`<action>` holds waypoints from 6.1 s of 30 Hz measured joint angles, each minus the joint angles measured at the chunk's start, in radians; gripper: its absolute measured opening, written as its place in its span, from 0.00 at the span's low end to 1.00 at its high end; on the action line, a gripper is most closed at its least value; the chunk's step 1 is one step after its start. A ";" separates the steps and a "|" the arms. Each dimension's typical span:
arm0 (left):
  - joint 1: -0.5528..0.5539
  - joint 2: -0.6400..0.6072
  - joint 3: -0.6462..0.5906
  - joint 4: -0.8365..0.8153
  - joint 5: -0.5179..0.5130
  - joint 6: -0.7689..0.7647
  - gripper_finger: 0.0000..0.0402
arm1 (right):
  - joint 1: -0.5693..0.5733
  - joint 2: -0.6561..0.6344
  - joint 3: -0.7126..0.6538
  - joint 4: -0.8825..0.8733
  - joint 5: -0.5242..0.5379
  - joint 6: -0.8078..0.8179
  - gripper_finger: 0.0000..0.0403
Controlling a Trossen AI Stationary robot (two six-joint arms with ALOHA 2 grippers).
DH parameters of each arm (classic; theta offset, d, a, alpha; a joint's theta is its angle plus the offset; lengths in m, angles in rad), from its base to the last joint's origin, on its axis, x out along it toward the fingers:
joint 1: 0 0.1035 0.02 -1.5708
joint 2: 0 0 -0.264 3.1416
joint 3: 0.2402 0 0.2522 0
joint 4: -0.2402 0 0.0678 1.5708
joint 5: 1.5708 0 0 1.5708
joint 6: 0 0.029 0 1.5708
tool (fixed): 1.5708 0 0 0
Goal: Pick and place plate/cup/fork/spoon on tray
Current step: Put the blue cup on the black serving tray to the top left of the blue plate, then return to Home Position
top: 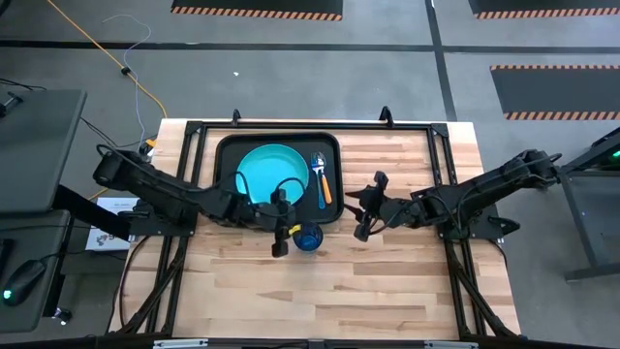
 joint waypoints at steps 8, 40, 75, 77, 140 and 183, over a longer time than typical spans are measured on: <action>0.032 0.082 -0.001 -0.005 -0.021 -0.078 0.25 | 0.000 0.000 0.000 0.007 -0.009 0.000 0.32; 0.065 0.112 -0.001 -0.027 0.090 -0.071 0.16 | 0.000 0.001 0.000 0.008 -0.013 -0.003 0.32; 0.664 -0.629 -0.001 -0.825 -0.396 -0.097 0.01 | 0.000 0.001 0.000 0.023 -0.014 0.003 0.32; 0.768 -0.607 -0.001 -0.837 -0.343 -0.074 0.01 | 0.000 0.001 0.000 0.022 -0.013 -0.003 0.32; 1.113 -0.487 -0.322 -0.393 -0.074 -0.149 0.21 | 0.000 0.001 0.000 0.023 -0.019 -0.011 0.32; 0.942 -0.632 -0.164 -0.014 0.353 -0.024 0.53 | 0.000 0.001 0.000 0.023 -0.013 -0.027 0.32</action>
